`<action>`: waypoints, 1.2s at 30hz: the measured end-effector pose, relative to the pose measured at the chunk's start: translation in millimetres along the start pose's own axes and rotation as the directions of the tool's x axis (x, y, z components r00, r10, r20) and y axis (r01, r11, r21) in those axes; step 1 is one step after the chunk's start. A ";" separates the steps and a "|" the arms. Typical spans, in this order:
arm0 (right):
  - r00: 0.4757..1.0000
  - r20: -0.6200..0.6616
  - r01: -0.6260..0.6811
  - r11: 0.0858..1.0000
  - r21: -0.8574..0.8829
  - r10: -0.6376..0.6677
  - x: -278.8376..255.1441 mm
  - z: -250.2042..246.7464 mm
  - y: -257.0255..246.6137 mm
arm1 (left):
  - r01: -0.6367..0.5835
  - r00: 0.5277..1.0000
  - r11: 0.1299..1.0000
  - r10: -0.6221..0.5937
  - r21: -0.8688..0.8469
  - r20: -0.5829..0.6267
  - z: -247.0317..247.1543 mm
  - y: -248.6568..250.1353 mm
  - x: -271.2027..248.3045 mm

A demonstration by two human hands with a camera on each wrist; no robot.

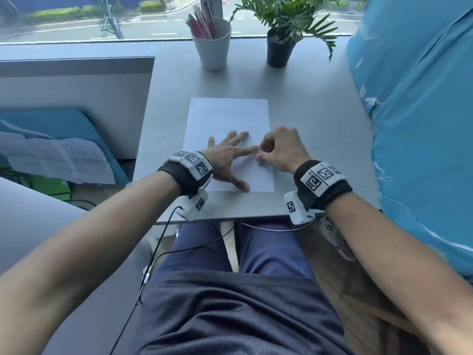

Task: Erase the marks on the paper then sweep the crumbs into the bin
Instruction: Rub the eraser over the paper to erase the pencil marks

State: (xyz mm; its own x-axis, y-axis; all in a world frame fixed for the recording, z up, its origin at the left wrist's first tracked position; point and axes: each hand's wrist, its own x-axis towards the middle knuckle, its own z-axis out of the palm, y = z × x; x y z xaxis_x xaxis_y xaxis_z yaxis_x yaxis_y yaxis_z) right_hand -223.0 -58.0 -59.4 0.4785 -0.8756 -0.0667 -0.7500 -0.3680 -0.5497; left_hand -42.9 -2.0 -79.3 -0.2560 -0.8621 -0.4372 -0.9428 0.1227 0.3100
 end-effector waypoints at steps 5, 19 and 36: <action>0.992 0.122 -0.012 0.999 0.052 0.006 -6.4 -2.3 4.8 | 0.113 0.993 0.994 -0.113 0.011 0.018 -8.3 1.8 7.0; 0.996 0.086 -0.001 0.999 0.033 -0.002 6.1 3.0 10.0 | 0.177 0.982 0.984 -0.177 0.013 0.066 -9.5 8.2 13.0; 0.986 0.162 0.035 0.999 0.004 -0.035 -4.1 8.5 -0.6 | 0.224 0.973 0.975 -0.223 -0.004 0.060 -6.9 14.4 12.7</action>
State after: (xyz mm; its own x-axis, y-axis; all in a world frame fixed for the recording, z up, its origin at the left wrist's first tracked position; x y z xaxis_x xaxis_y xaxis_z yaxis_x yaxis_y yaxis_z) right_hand -220.7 -51.5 -65.9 0.5720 -0.7999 -0.1817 -0.7313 -0.3970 -0.5546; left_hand -58.3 -14.5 -74.6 -0.0511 -0.8369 -0.5450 -0.9752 -0.0757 0.2078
